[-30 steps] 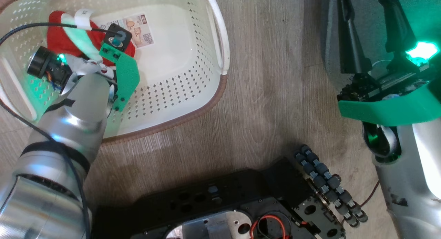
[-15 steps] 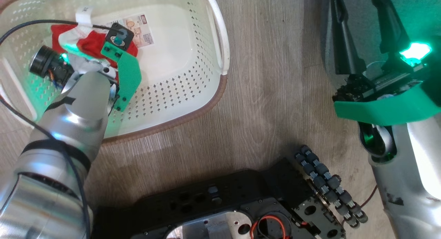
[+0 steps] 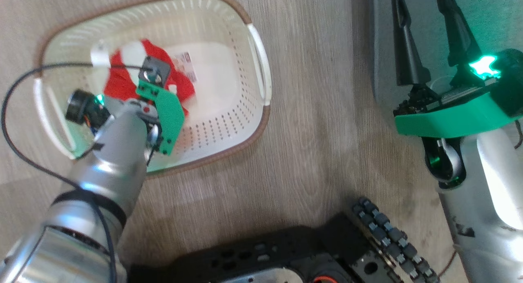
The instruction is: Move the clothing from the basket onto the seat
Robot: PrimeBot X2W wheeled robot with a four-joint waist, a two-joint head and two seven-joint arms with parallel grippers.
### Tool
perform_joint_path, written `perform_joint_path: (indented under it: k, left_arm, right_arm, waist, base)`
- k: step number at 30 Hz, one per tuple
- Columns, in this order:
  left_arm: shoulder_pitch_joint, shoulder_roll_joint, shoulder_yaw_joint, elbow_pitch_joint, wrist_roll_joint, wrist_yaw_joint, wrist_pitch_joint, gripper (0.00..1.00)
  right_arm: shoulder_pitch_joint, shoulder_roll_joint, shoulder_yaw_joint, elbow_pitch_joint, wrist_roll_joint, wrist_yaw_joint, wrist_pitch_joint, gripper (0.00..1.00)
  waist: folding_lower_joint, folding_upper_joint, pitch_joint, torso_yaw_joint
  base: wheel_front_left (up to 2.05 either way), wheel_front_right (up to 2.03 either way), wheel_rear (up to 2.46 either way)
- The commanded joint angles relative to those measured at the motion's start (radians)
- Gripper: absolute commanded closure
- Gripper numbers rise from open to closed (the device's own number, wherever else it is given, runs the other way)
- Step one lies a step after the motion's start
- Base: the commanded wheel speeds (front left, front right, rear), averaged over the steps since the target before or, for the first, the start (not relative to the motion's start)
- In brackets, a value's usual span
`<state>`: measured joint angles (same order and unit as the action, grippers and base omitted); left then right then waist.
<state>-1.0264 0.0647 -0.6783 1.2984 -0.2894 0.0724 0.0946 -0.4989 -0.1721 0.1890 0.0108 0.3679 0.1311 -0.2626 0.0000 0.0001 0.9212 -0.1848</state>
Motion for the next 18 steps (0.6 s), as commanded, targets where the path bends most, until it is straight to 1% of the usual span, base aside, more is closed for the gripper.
perform_joint_path:
  k: [1,7,13,16,18]
  left_arm:
    - [0.047,0.009,0.020,-0.008,-0.011,-0.003,-0.039,1.00]
    - [0.113,-0.006,0.030,-0.008,-0.046,-0.009,-0.149,1.00]
    - [0.158,-0.013,0.051,-0.019,-0.098,-0.020,-0.274,1.00]
    - [0.186,-0.014,0.052,-0.041,-0.123,-0.032,-0.316,1.00]
    - [0.196,-0.014,0.051,-0.051,-0.131,-0.033,-0.326,1.00]
  right_arm:
    - [0.052,-0.012,0.007,-0.017,-0.009,0.000,0.001,0.00]
    - [0.085,-0.024,0.007,0.008,-0.004,0.000,0.001,0.00]
    - [0.124,-0.040,0.000,0.029,-0.001,0.000,0.001,0.00]
    - [0.147,-0.044,0.000,0.040,0.001,0.000,0.001,0.00]
    - [0.155,-0.045,0.002,0.044,0.002,0.000,0.001,0.00]
  waist:
    - [0.0000,-0.0001,-0.098,0.025]
    - [0.0000,-0.0001,-0.258,0.056]
    - [0.0000,-0.0001,-0.396,0.098]
    - [0.0000,-0.0001,-0.460,0.117]
    - [0.0000,-0.0001,-0.481,0.123]
  base:
    - [0.00,0.00,0.00]
    - [0.00,0.00,0.00]
    - [0.00,0.00,0.00]
    - [0.00,0.00,0.00]
    - [0.00,0.00,0.00]
